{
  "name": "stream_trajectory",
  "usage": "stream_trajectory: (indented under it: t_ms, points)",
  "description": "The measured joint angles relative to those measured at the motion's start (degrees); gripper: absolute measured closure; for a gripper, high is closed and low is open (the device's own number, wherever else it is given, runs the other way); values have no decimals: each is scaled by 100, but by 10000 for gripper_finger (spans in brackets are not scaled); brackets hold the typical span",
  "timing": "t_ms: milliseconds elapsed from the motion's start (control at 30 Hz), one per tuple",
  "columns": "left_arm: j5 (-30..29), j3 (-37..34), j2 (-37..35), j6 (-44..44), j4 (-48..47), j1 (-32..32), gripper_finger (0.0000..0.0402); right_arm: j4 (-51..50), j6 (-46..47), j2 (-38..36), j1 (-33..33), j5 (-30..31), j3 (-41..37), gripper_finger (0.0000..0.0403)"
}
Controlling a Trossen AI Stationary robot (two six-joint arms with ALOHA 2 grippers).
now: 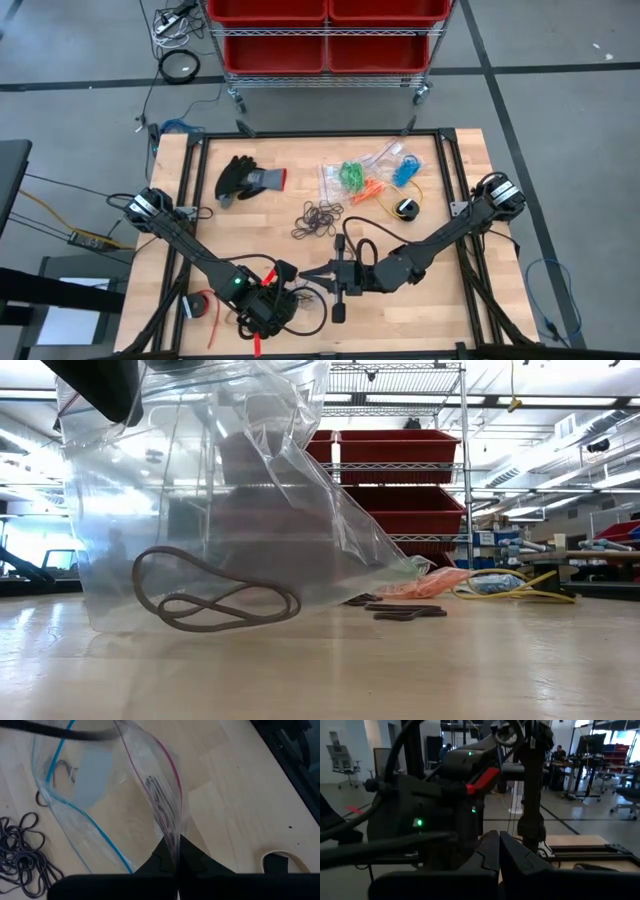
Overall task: Sort rubber bands
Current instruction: Put the black rubber band into the transparent zip bag
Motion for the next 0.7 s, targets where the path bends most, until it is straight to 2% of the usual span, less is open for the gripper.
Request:
stream_trajectory:
  t_ms: [333, 700]
  points:
    - [-1, 0, 0, -1, 35, 0, 401, -342, 256, 0, 0, 22, 0, 403]
    - [7, 0, 0, -1, 32, 0, 401, -303, 799, 621, -13, 76, -3, 403]
